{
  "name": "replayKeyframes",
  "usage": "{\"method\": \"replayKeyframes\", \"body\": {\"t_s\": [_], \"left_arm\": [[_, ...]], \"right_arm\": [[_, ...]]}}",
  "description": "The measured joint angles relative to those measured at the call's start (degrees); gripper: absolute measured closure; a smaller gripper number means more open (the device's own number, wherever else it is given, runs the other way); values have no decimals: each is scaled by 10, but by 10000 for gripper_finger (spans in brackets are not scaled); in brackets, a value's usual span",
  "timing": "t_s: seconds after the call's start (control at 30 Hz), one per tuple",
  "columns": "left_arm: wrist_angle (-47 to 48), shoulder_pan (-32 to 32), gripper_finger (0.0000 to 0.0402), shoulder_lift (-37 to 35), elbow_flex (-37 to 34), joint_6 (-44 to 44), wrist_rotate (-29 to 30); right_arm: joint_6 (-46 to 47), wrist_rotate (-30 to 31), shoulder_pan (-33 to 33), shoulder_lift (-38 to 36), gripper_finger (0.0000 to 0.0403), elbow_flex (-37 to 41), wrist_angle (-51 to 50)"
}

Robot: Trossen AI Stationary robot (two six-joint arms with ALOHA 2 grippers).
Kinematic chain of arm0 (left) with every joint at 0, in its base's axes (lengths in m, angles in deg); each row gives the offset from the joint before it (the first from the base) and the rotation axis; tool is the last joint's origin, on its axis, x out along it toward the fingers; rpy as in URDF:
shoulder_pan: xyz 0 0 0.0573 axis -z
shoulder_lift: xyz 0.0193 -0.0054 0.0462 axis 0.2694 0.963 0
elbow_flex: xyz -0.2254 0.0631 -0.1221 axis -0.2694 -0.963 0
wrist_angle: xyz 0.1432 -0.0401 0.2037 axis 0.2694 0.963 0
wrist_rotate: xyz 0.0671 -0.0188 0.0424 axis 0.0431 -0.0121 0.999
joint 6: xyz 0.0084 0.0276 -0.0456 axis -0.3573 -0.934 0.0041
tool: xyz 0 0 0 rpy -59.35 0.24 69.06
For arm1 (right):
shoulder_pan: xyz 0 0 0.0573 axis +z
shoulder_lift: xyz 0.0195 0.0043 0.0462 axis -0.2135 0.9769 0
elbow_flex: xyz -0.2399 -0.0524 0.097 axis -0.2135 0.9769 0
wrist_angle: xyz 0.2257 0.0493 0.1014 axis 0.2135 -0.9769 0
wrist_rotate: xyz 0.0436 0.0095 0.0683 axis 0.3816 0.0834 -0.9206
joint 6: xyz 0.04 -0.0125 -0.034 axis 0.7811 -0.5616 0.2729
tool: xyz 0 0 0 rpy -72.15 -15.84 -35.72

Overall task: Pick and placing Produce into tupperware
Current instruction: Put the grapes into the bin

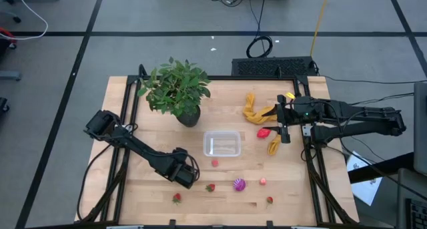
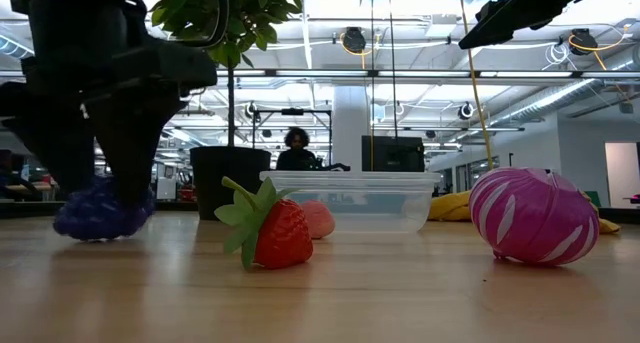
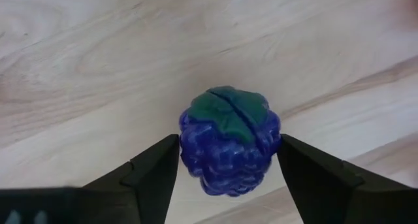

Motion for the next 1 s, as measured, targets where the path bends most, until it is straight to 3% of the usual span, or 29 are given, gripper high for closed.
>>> {"method": "replayKeyframes", "body": {"t_s": [0.37,1.0], "left_arm": [[0,0,155,0,4,-3,8],[0,0,144,0,4,-3,5]], "right_arm": [[7,0,0,0,183,0,0],[7,0,0,0,183,0,0]]}}
